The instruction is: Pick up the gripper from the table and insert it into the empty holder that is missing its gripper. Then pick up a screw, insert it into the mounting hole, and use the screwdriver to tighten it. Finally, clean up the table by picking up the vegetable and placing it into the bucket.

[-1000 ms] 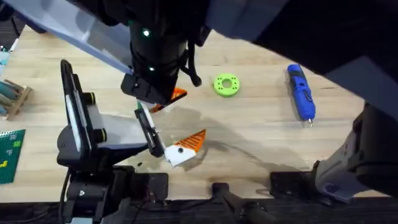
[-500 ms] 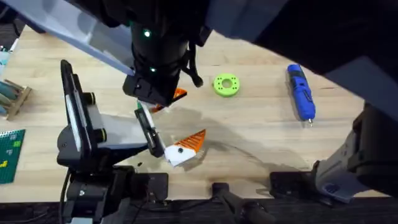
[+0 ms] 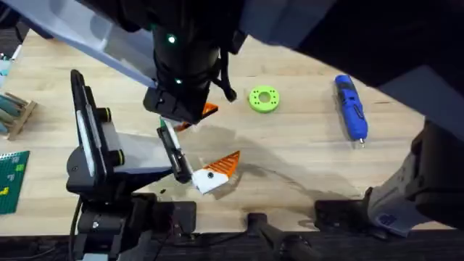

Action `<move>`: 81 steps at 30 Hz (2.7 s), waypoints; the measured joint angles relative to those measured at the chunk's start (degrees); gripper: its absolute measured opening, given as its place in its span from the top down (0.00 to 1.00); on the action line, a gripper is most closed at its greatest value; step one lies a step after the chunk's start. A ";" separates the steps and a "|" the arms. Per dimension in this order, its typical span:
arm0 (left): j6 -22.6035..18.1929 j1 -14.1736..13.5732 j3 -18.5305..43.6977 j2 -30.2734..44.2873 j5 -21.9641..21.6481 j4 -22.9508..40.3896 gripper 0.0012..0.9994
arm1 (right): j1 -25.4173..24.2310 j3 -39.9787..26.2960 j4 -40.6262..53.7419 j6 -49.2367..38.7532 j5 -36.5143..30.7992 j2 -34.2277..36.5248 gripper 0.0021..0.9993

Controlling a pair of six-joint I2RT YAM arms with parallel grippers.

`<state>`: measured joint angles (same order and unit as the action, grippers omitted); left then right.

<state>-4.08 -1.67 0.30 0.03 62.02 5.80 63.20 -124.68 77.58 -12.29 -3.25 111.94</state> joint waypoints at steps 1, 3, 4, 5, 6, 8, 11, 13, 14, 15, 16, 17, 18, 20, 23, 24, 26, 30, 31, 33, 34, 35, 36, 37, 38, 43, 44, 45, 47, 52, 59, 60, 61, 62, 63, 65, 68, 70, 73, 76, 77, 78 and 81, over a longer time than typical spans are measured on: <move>0.00 0.00 0.00 0.00 0.00 0.00 0.01 | 0.00 0.00 0.00 0.00 0.00 0.00 1.00; 0.00 0.00 0.00 0.00 -0.01 0.00 0.01 | 0.00 0.00 0.01 0.01 0.00 0.01 1.00; 0.00 0.00 0.00 0.00 0.00 -0.01 0.01 | 0.00 0.00 0.02 0.00 0.00 0.02 1.00; 0.00 0.00 0.00 0.00 0.00 -0.01 0.01 | 0.00 0.00 0.01 -0.01 0.00 0.06 1.00; 0.00 0.00 0.00 0.00 0.00 0.00 0.01 | 0.00 0.00 0.01 -0.01 0.00 0.15 1.00; 0.00 0.00 0.00 0.00 0.00 0.00 0.01 | 0.00 0.00 0.01 -0.09 -0.01 0.39 1.00; 0.00 0.00 0.00 0.00 0.00 0.00 0.01 | 0.00 0.00 0.01 -0.18 -0.07 0.89 1.00; 0.00 0.00 0.00 0.01 0.00 0.00 0.01 | 0.00 0.00 0.00 -0.21 -0.11 1.12 1.00; 0.00 0.00 0.00 0.00 0.00 0.00 0.01 | 0.00 0.00 0.01 -0.21 -0.11 1.22 1.00; 0.00 0.00 0.00 0.00 0.00 0.00 0.01 | 0.00 0.00 0.01 -0.20 -0.12 1.29 1.00; 0.00 0.00 0.00 0.00 0.00 0.00 0.01 | 0.00 0.00 0.00 -0.18 -0.12 1.32 1.00; 0.00 0.00 0.00 0.00 0.00 0.00 0.01 | 0.00 0.00 0.00 -0.19 -0.11 1.33 1.00; 0.00 0.00 0.00 0.00 -0.01 0.00 0.01 | 0.00 0.00 0.00 -0.21 -0.11 1.33 1.00; 0.01 0.00 0.00 0.00 -0.01 0.00 0.01 | 0.00 0.00 0.00 -0.21 -0.12 1.33 1.00; 0.00 0.00 0.00 0.00 -0.01 -0.01 0.01 | 0.00 0.00 0.00 -0.20 -0.12 1.33 1.00; 0.00 0.00 0.00 0.00 -0.02 0.00 0.01 | 0.00 0.00 0.00 -0.19 -0.11 1.32 1.00; 0.00 0.00 0.00 0.00 -0.01 0.00 0.01 | 0.00 0.00 0.00 -0.18 -0.11 1.33 1.00; 0.00 0.00 0.00 0.00 0.00 -0.01 0.01 | 0.00 0.00 0.00 -0.20 -0.12 1.32 1.00; 0.00 0.00 0.00 0.00 0.00 -0.01 0.01 | 0.00 0.00 0.00 -0.20 -0.12 1.32 1.00; 0.00 0.00 0.00 0.01 -0.01 0.00 0.01 | 0.00 0.00 0.00 -0.20 -0.12 1.32 1.00; 0.00 0.00 0.00 0.01 -0.01 0.00 0.01 | 0.00 0.00 0.00 -0.18 -0.12 1.32 1.00; 0.00 0.00 0.00 0.00 0.00 0.00 0.01 | 0.00 0.00 0.00 -0.19 -0.13 1.33 1.00; 0.00 0.00 0.00 0.00 0.00 0.00 0.01 | 0.00 0.00 0.00 -0.21 -0.13 1.32 1.00; 0.00 0.00 0.00 0.00 0.00 0.00 0.01 | 0.00 0.00 0.00 -0.20 -0.12 1.31 1.00; 0.00 0.00 0.00 0.00 0.00 0.00 0.01 | 0.00 0.00 0.00 -0.18 -0.12 1.32 1.00; 0.03 0.00 0.00 0.00 -0.02 0.00 0.01 | 0.00 0.00 0.78 -0.19 -0.12 1.57 1.00; 0.11 0.00 0.00 0.00 -0.04 0.00 0.01 | 0.00 0.00 0.82 -0.21 -0.12 1.71 1.00; 0.23 0.00 0.00 0.00 -0.07 0.00 0.01 | 0.00 0.00 0.85 -0.21 -0.12 1.95 1.00; 0.41 0.00 0.00 0.01 -0.07 0.00 0.01 | 0.00 0.00 0.91 -0.21 -0.12 2.39 1.00; 0.72 0.00 0.00 0.00 -0.04 0.02 0.01 | 0.00 0.00 0.81 -0.21 -0.13 3.18 1.00; 0.88 0.00 0.00 0.00 -0.06 0.00 0.01 | 0.00 0.00 0.59 -0.19 -0.13 3.19 1.00; 0.89 0.00 0.00 0.00 -0.05 0.00 0.01 | 0.00 0.00 0.45 -0.21 -0.13 3.19 1.00; 0.87 0.00 0.00 0.00 -0.07 0.00 0.01 | 0.00 0.00 0.24 -0.21 -0.12 3.20 1.00; 0.87 0.00 0.00 0.00 -0.07 0.00 0.01 | 0.00 0.00 0.02 -0.20 -0.11 3.20 1.00; 0.87 0.00 0.00 0.00 -0.07 0.00 0.01 | 0.00 0.00 -0.14 -0.19 -0.11 3.20 1.00; 0.87 0.00 0.00 0.00 -0.07 0.00 0.01 | 0.00 0.00 -0.39 -0.19 -0.11 3.20 1.00; 0.87 0.00 0.00 0.00 -0.07 0.00 0.01 | 0.00 0.00 -0.44 -0.21 -0.11 3.21 1.00; 0.87 0.00 0.00 0.00 -0.07 0.00 0.01 | 0.00 0.00 -0.44 -0.21 -0.11 3.19 1.00; 0.87 0.00 0.00 0.00 -0.07 0.00 0.01 | 0.00 0.00 -0.44 -0.21 -0.11 3.19 1.00; 0.87 0.00 0.00 0.00 -0.07 0.00 0.01 | 0.00 0.00 -0.44 -0.21 -0.11 3.20 1.00; 0.87 0.00 0.00 0.00 -0.07 0.00 0.01 | 0.00 0.00 -0.44 -0.21 -0.11 3.23 1.00; 0.90 0.00 0.00 0.00 -0.07 0.01 0.01 | 0.00 0.00 -0.44 -0.21 -0.11 3.29 1.00; 1.62 0.01 0.00 0.02 -0.12 0.02 0.01 | 0.00 0.00 -0.56 -0.21 -0.11 3.52 1.00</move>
<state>-2.45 -1.67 0.30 0.05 61.90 5.82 63.20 -124.68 77.02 -12.49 -3.36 115.47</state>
